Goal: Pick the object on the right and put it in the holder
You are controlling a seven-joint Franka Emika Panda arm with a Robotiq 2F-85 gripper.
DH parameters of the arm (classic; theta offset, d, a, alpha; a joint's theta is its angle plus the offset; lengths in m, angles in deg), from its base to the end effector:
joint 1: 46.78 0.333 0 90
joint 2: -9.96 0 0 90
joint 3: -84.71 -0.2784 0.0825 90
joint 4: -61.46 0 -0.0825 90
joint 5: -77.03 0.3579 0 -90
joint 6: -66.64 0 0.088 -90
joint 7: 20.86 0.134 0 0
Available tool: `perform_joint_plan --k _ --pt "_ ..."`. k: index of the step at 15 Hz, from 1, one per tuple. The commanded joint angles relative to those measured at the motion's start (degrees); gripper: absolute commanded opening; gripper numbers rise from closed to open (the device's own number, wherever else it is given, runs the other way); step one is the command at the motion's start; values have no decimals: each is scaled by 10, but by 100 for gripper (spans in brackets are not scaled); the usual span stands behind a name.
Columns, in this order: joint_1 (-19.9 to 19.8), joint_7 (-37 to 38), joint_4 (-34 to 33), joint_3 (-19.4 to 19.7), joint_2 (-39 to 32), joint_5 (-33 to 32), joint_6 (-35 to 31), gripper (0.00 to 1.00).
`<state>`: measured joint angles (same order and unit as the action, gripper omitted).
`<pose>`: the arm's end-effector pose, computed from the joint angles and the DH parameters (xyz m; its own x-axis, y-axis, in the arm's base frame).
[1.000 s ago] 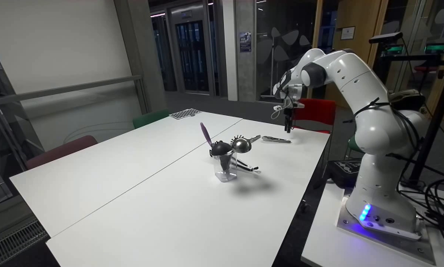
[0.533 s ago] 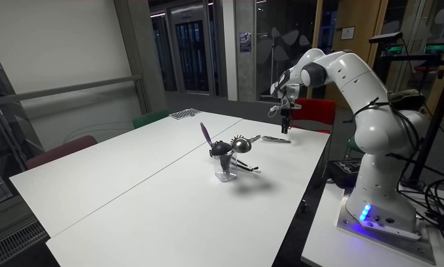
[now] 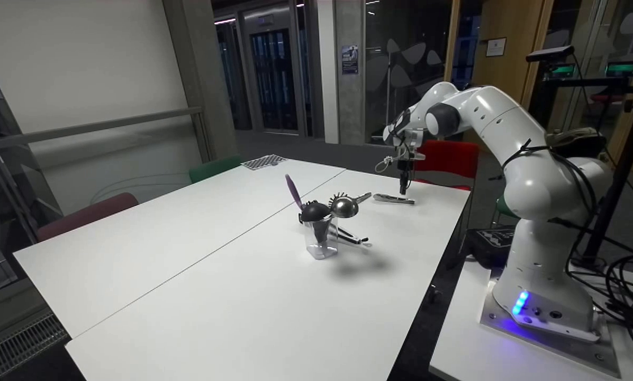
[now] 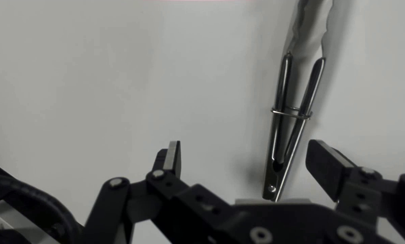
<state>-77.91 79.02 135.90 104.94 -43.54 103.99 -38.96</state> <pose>0.4674 -0.4508 0.1428 -0.9291 -0.3671 -0.0462 -0.3602 0.8689 0.3394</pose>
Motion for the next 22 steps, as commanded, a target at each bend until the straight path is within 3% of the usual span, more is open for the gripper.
perform_joint_plan --k 1,11,21,22 --pt "-35 26 -57 -18 -29 0 16 100" --pt "-65 -22 -126 -44 -84 -40 22 100" --pt "-74 -30 -169 -49 -118 -56 28 100" --pt "-63 -36 -151 -35 -111 -46 12 100"
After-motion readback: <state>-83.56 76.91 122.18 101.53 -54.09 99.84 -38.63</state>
